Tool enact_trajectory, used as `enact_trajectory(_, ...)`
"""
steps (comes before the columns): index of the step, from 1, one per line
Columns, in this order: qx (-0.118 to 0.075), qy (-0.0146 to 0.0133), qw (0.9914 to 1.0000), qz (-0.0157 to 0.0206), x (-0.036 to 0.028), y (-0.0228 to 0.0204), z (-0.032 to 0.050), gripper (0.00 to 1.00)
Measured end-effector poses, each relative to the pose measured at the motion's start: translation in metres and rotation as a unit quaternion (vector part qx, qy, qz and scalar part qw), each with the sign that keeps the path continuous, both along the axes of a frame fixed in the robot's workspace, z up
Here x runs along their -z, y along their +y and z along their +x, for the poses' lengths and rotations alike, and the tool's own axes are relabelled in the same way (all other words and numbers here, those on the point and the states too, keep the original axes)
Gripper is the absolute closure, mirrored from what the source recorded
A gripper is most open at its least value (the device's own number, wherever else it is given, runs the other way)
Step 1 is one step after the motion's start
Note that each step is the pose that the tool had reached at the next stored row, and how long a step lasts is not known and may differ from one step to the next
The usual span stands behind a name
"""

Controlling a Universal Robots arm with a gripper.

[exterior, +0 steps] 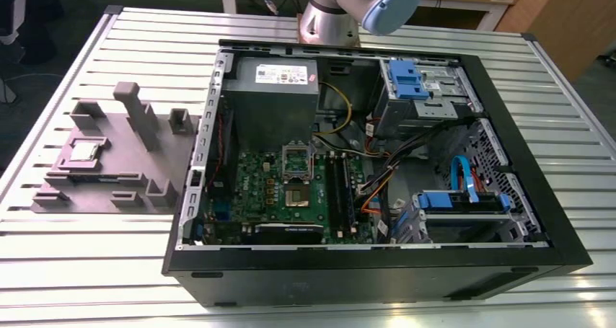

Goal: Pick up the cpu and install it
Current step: 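Pick up the cpu and move it towards the insertion slot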

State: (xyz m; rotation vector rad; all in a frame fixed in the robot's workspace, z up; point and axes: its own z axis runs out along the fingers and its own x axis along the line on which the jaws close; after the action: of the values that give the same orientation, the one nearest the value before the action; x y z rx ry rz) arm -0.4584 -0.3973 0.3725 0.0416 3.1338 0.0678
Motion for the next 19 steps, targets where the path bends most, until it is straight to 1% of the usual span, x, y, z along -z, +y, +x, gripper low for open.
enact_trajectory(1, 0.000, 0.0000, 1.00000, 0.0000, 0.0000, 0.0000, 0.0000, 0.77)
enact_trajectory(2, 0.000, 0.0000, 1.00000, 0.0000, 0.0000, 0.0000, -0.0001, 0.71)
enact_trajectory(3, 0.000, 0.0000, 1.00000, 0.0000, 0.0000, 0.0000, -0.0001, 0.71)
enact_trajectory(6, 0.000, 0.0000, 1.00000, 0.0000, 0.0000, 0.0000, -0.0001, 0.53)
enact_trajectory(8, 0.000, 0.0000, 1.00000, 0.0000, 0.0000, 0.0000, -0.0002, 0.53)
enact_trajectory(9, 0.000, 0.0000, 1.00000, -0.0002, 0.0000, 0.0000, -0.0002, 0.47)
enact_trajectory(11, -0.005, -0.0001, 0.99999, -0.0007, 0.0006, 0.0002, -0.0003, 0.47)
enact_trajectory(13, -0.020, 0.0000, 0.99979, -0.0008, 0.0011, 0.0003, -0.0003, 0.47)
enact_trajectory(15, -0.035, 0.0001, 0.99938, -0.0009, 0.0018, 0.0003, -0.0002, 0.47)
enact_trajectory(16, -0.038, 0.0001, 0.99928, -0.0009, 0.0020, 0.0003, -0.0002, 0.47)
enact_trajectory(19, -0.038, 0.0001, 0.99928, -0.0008, 0.0027, 0.0003, -0.0002, 0.47)
